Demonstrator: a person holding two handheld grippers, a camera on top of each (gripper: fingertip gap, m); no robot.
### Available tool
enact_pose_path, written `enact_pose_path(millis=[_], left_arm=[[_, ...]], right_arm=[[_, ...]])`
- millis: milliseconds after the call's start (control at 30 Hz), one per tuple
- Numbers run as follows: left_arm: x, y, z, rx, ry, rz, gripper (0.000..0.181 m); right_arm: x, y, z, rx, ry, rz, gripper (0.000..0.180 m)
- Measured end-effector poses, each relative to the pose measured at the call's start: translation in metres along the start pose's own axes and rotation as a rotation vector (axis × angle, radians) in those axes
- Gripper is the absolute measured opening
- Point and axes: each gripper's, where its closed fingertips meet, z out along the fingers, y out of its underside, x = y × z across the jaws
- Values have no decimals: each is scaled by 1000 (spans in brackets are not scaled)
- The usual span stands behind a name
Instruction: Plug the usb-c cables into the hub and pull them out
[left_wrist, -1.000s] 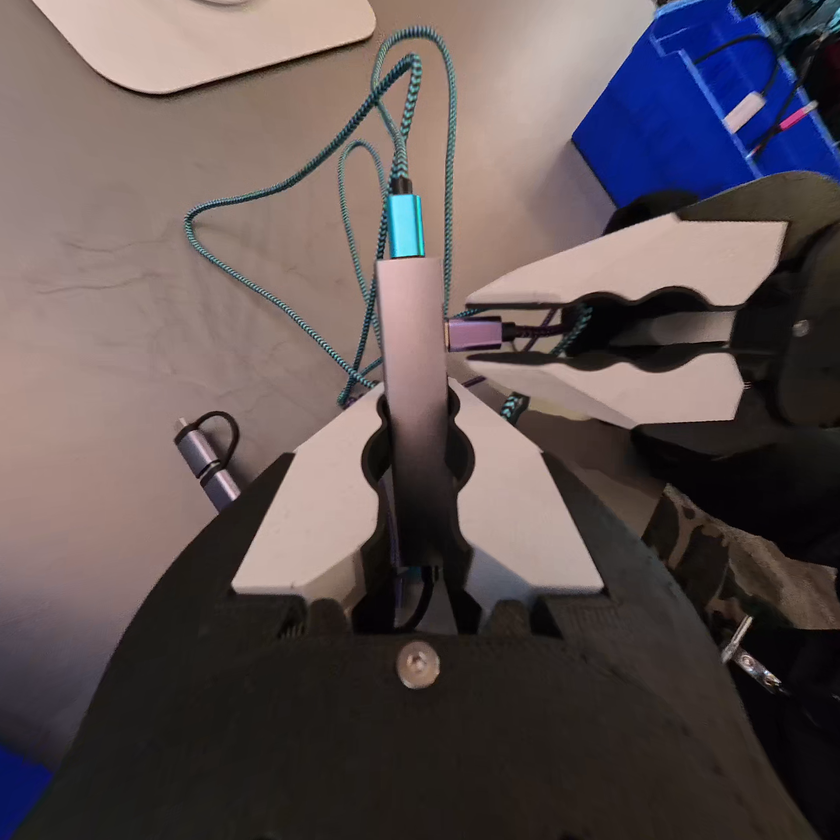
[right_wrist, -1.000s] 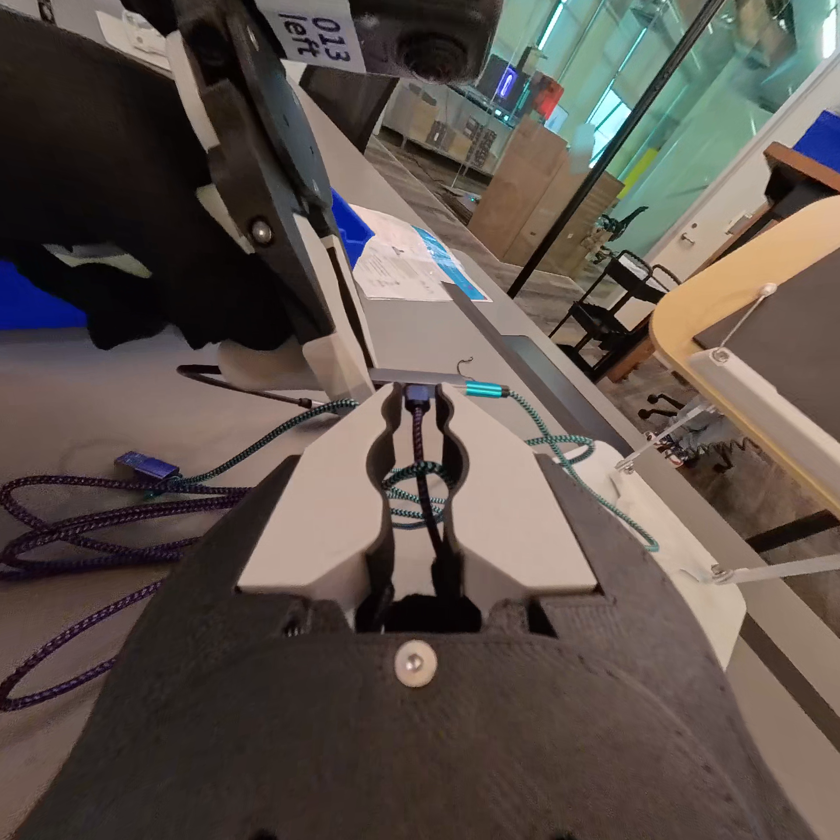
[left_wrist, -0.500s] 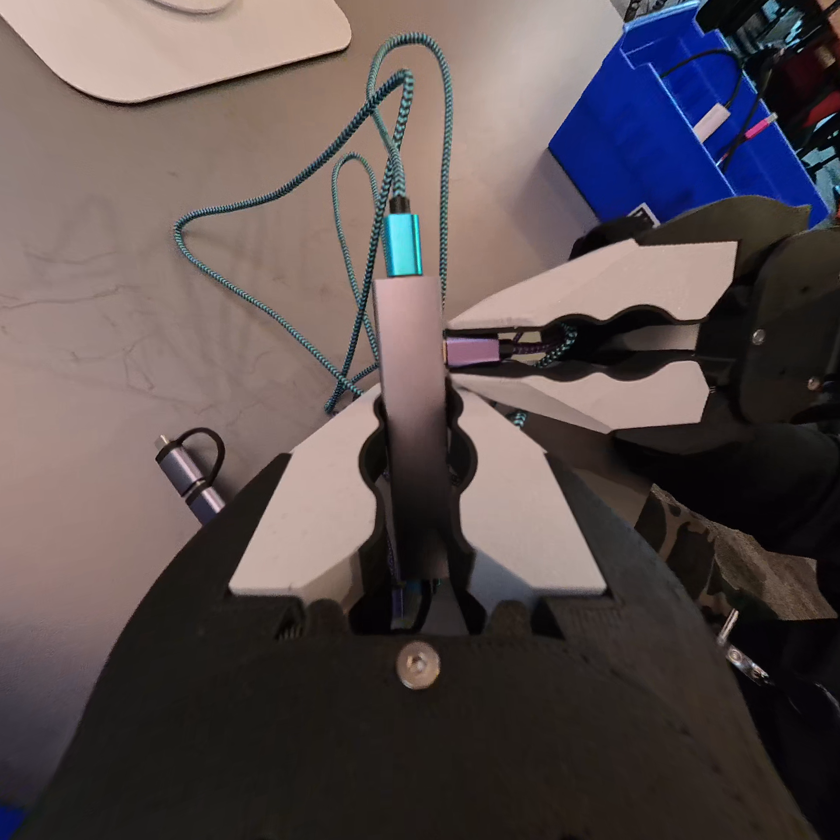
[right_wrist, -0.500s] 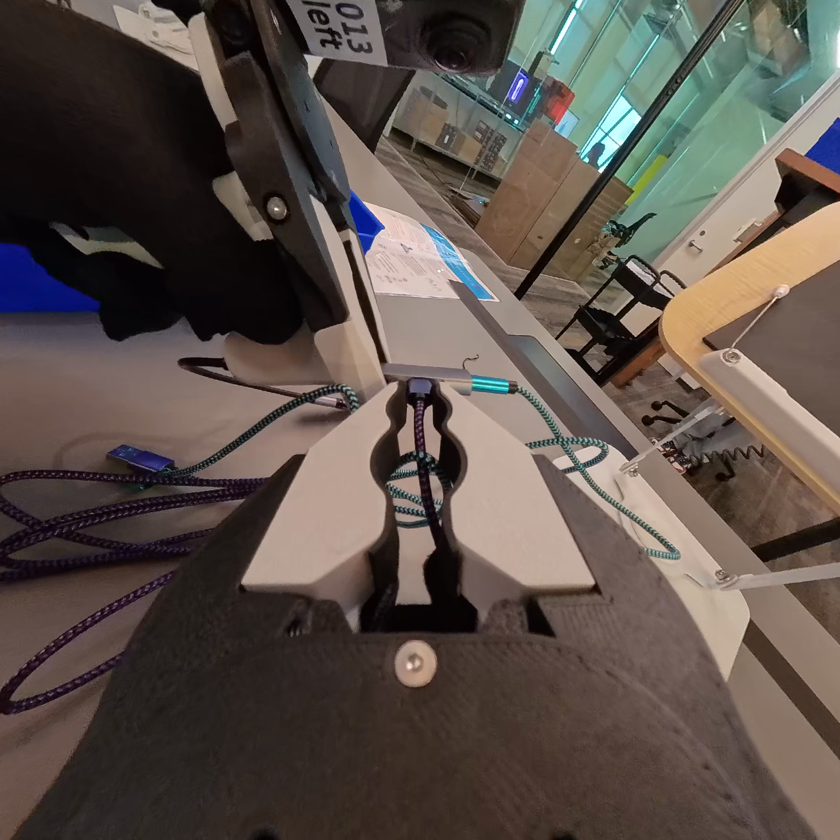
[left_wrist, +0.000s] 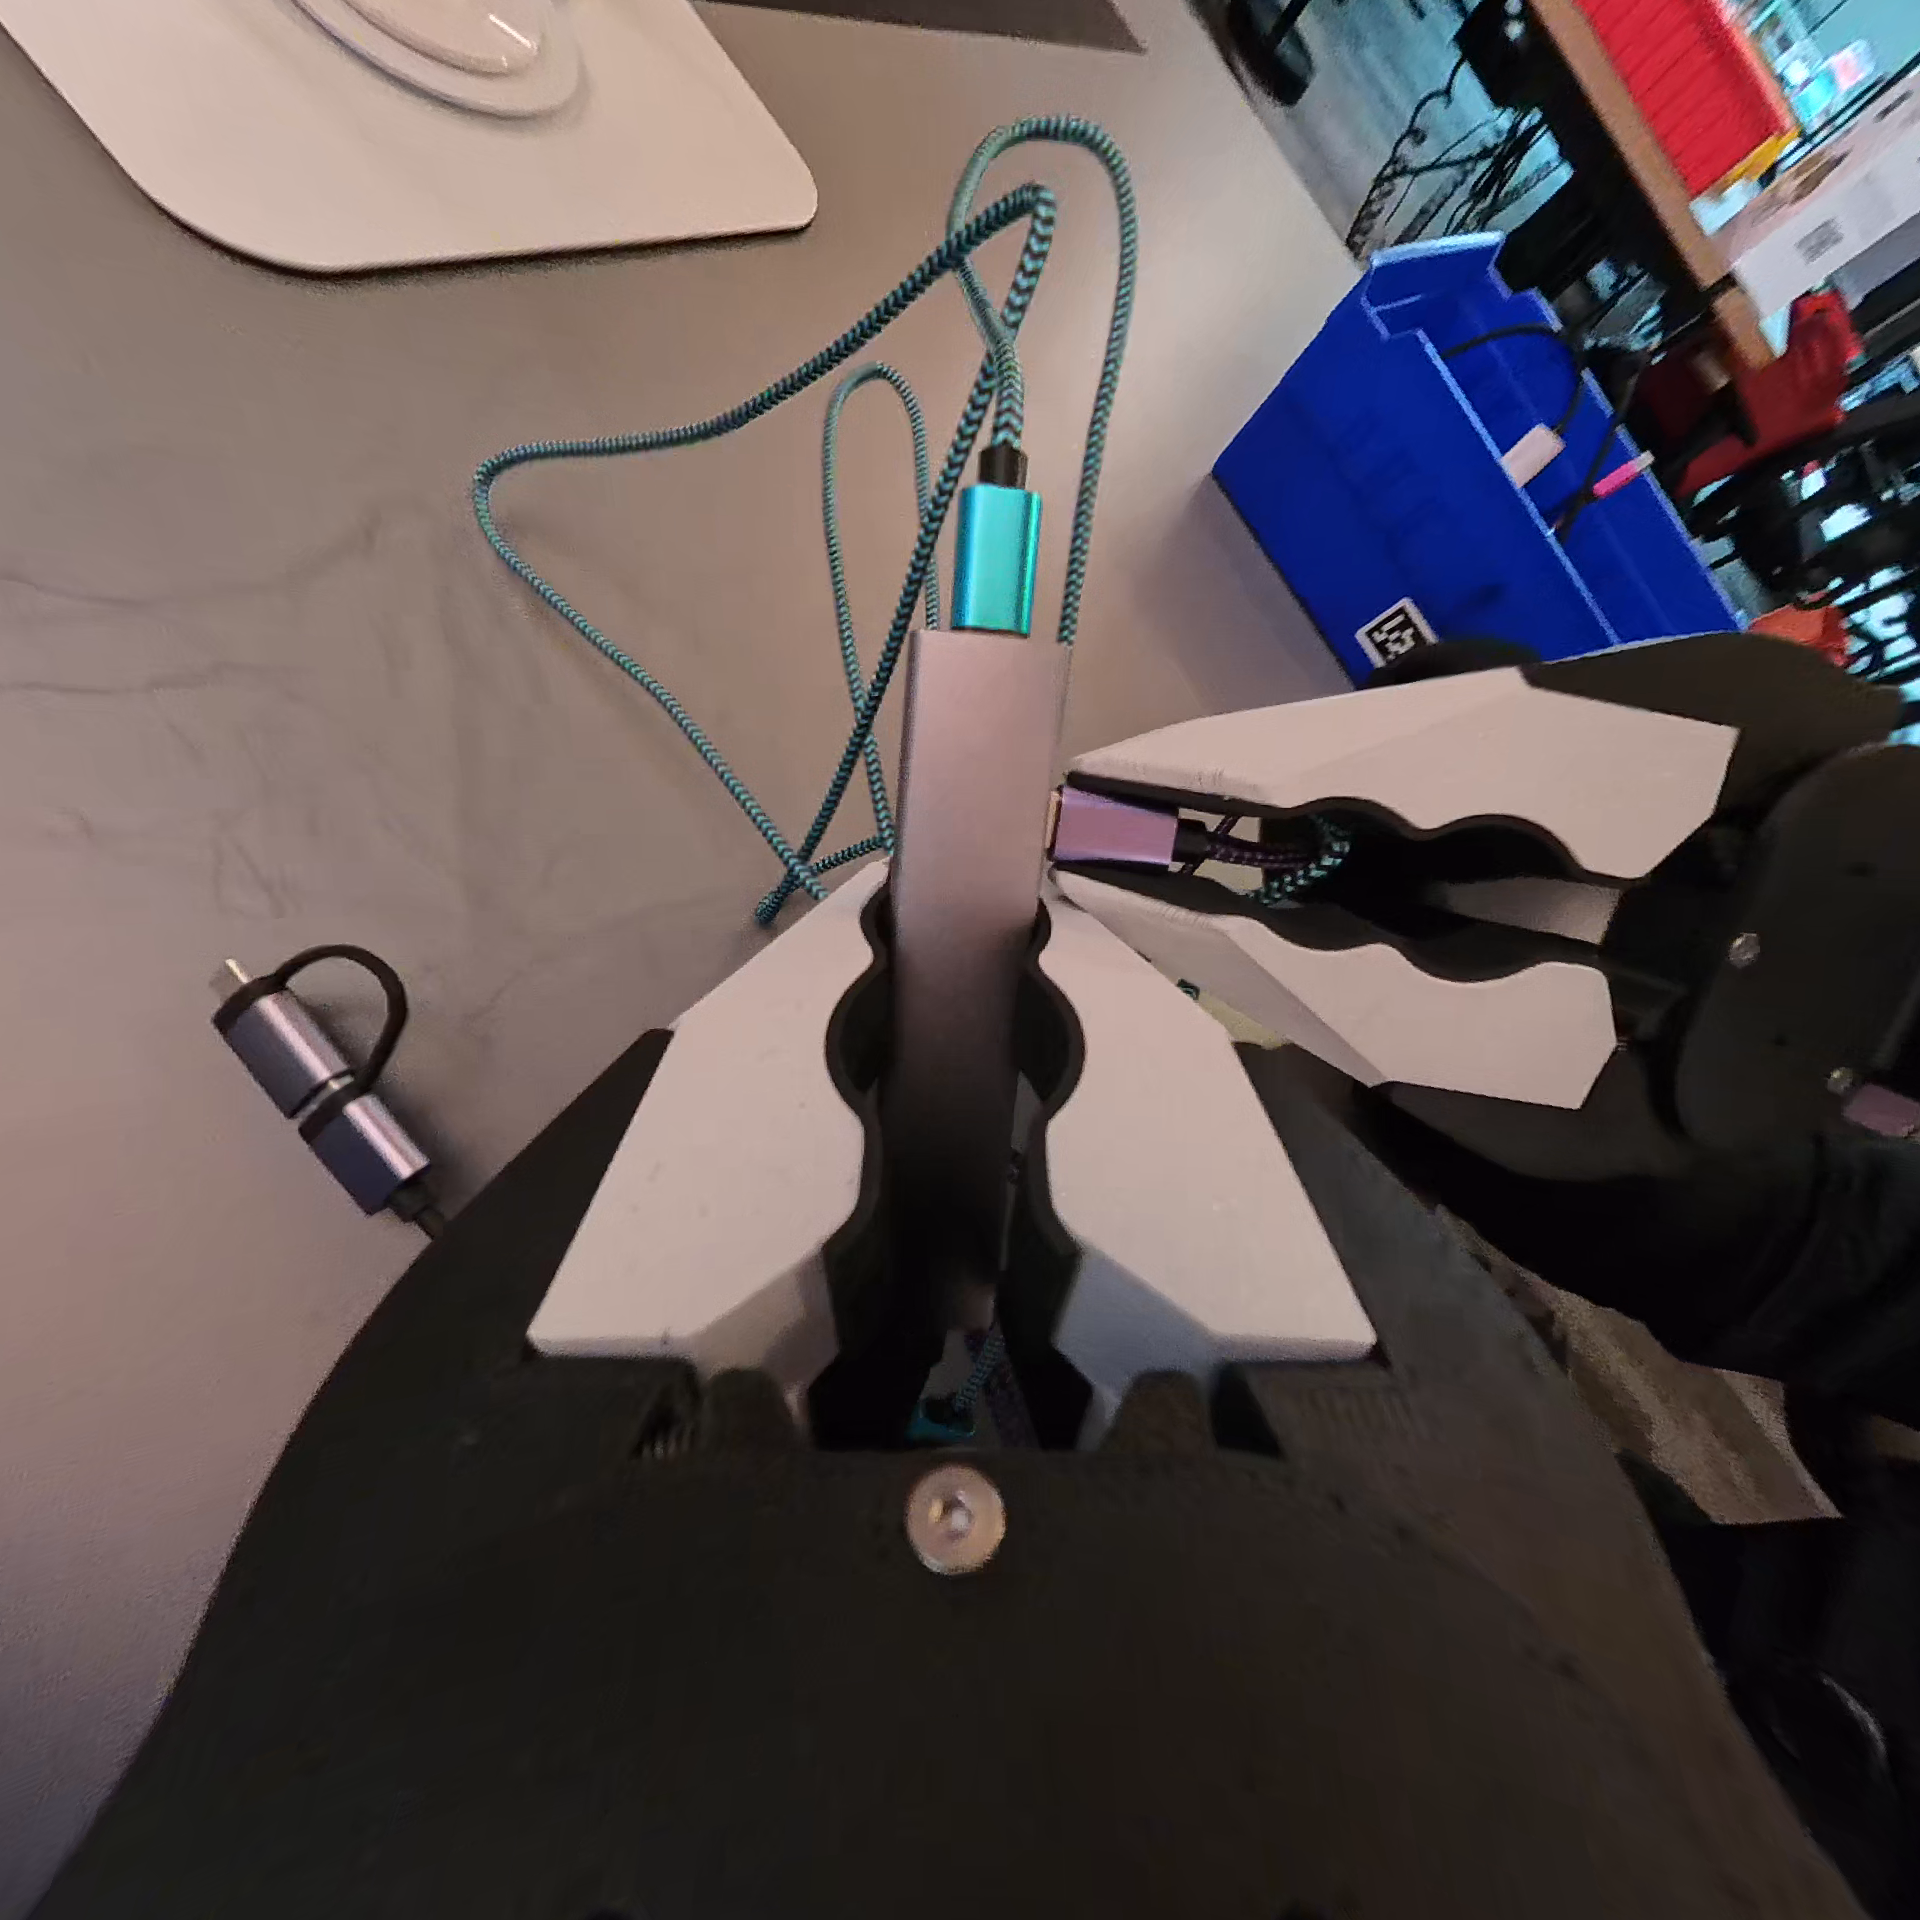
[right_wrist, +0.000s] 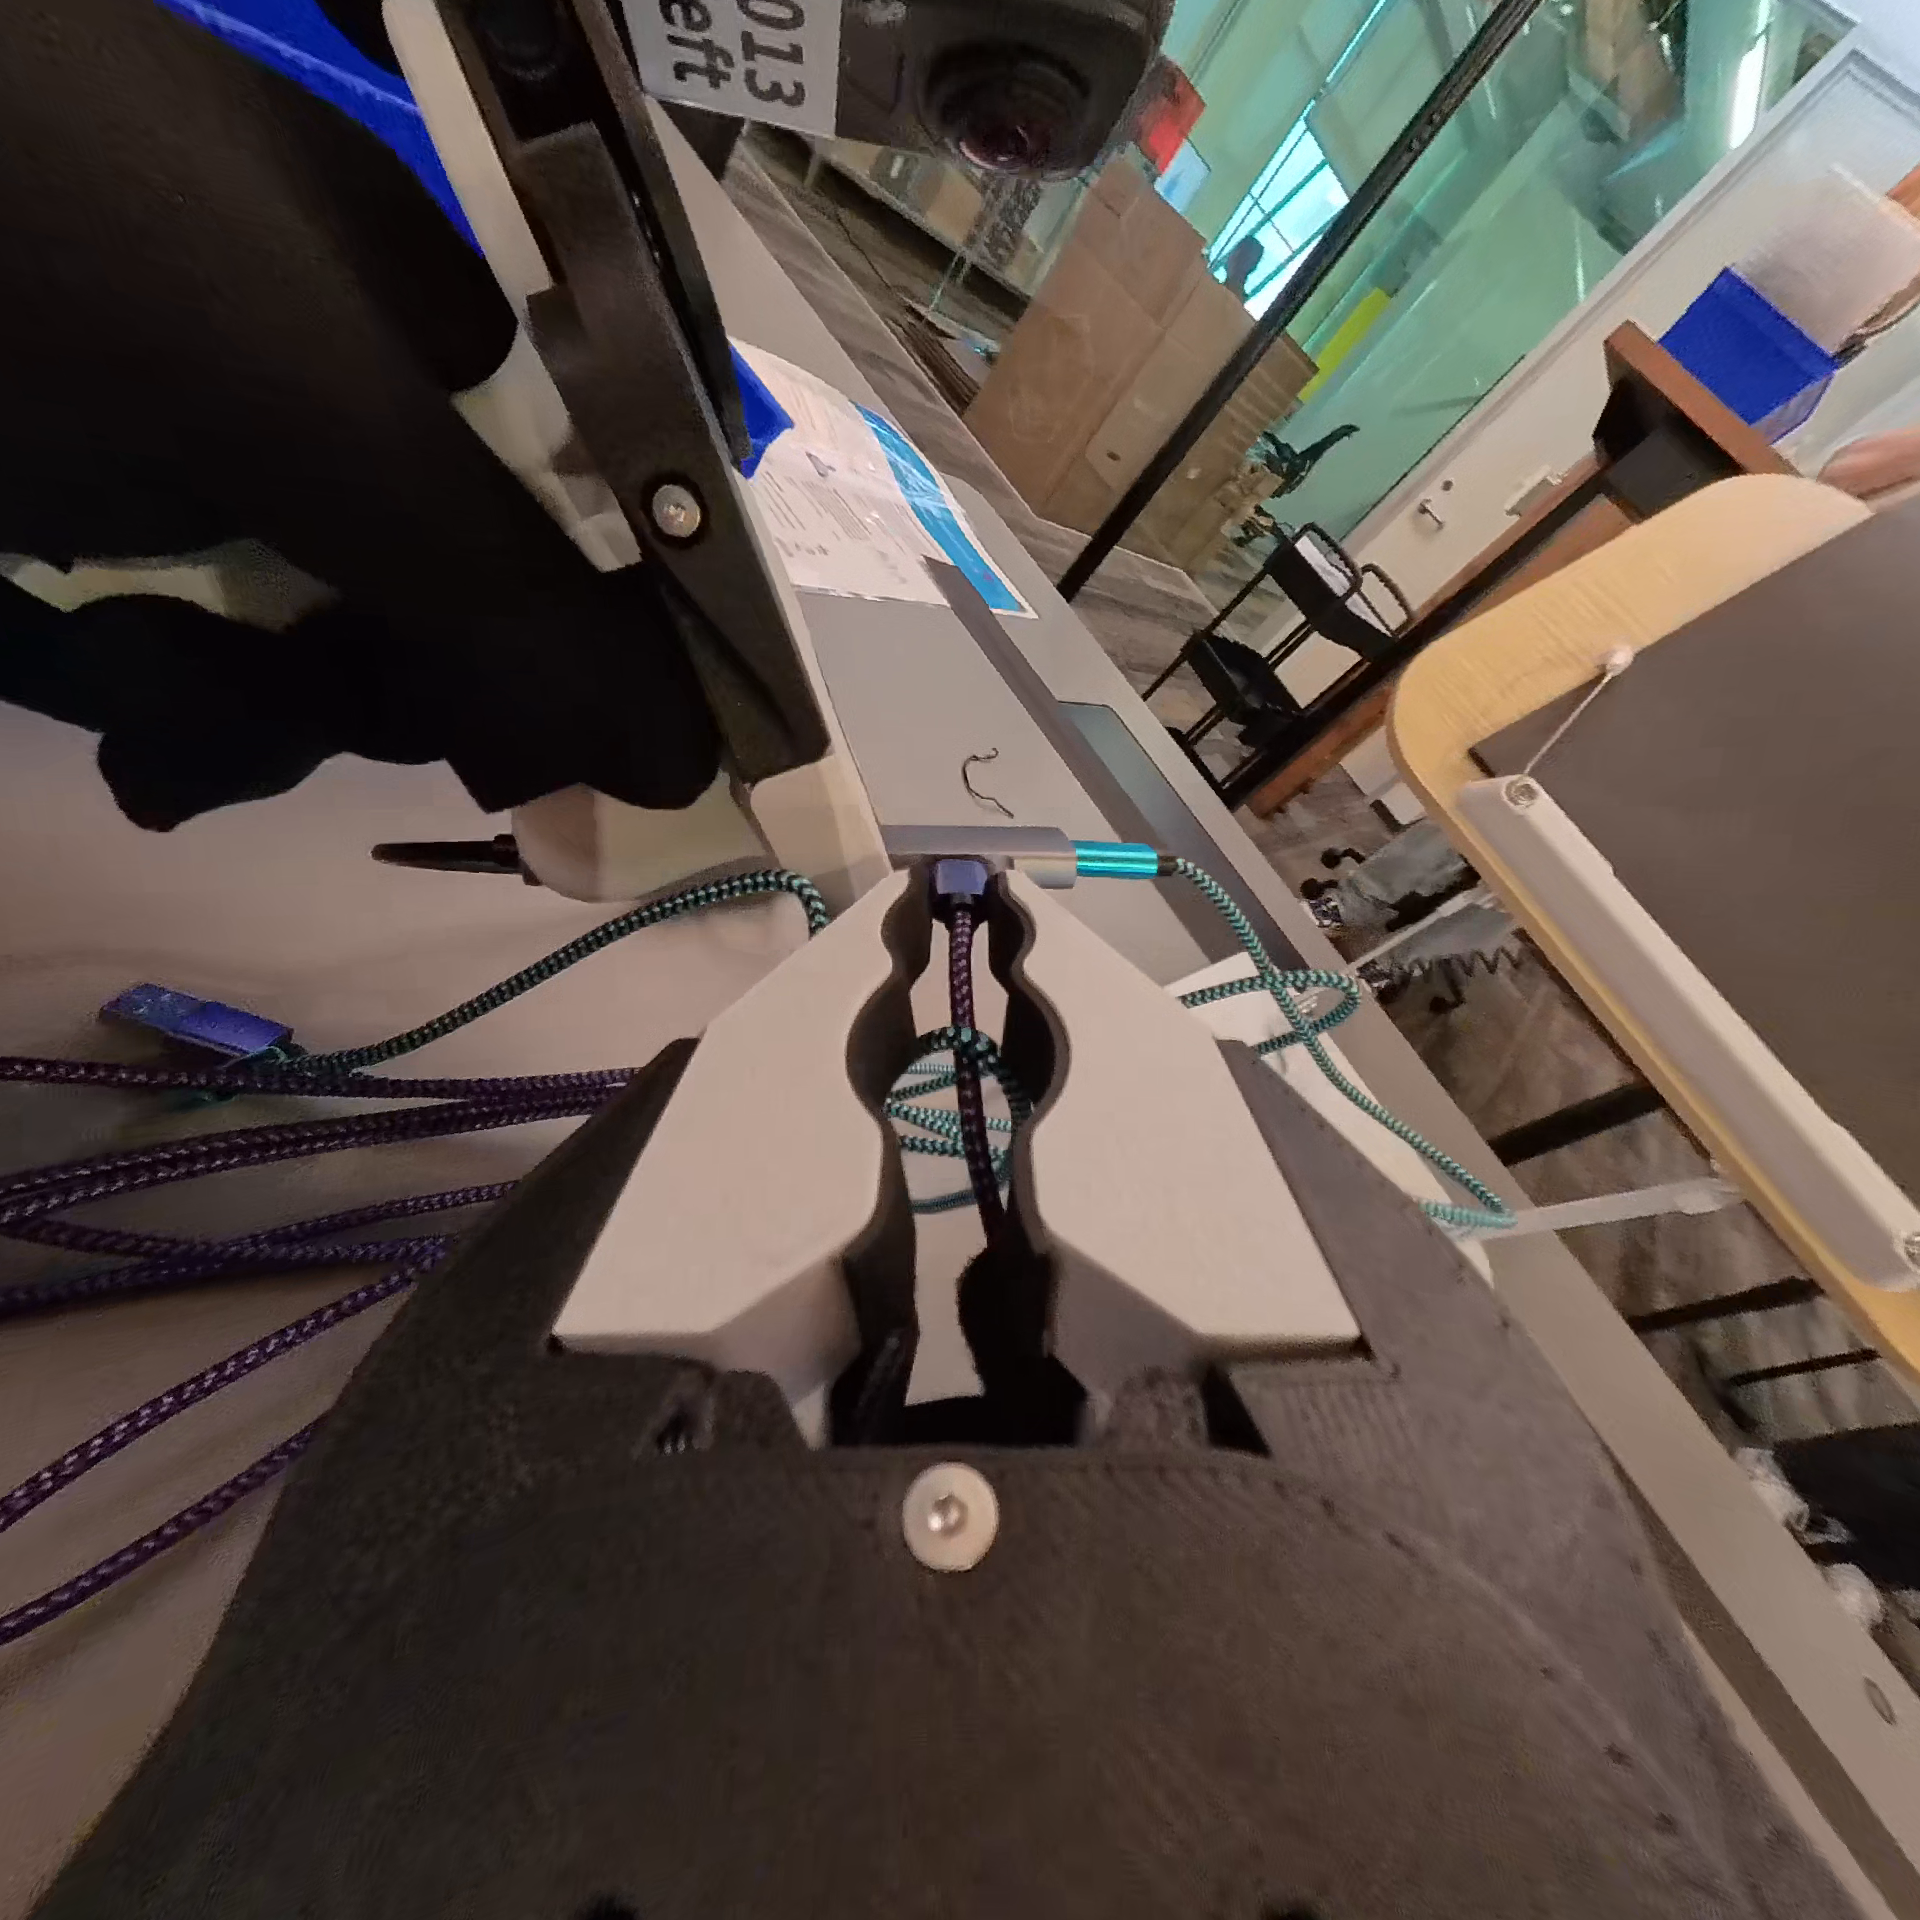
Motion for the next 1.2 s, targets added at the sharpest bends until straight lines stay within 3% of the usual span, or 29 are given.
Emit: enact_pose_path(millis=[300,367,433,500,600,800,900,1033,1133,1200], left_arm=[[6,0,5,52,86,-60,17],[-9,-4,3,72,-14,-78,17],[-40,-17,-22,212,-32,-203,16],[-29,-19,-32,192,-45,-140,16],[-16,-17,-16,104,-82,-54,17],[-29,-23,-37,135,-207,39,16],[-36,-28,-51,130,-304,89,16],[-33,-36,-65,115,-357,160,16],[-36,-38,-70,83,-391,204,16],[-37,-38,-70,57,-394,241,16]], right_arm=[[1,2,-1,52,-146,82,9],[4,-1,-5,43,-87,39,9],[15,-12,-19,49,13,-3,9],[13,-12,-21,35,32,-46,9],[12,-7,-18,41,-30,37,9],[14,4,-26,92,-211,264,9],[-12,11,-7,55,-276,267,9],[-72,2,14,28,-486,277,11],[-89,11,30,-77,-542,298,68],[-89,9,23,-96,-606,368,91]])
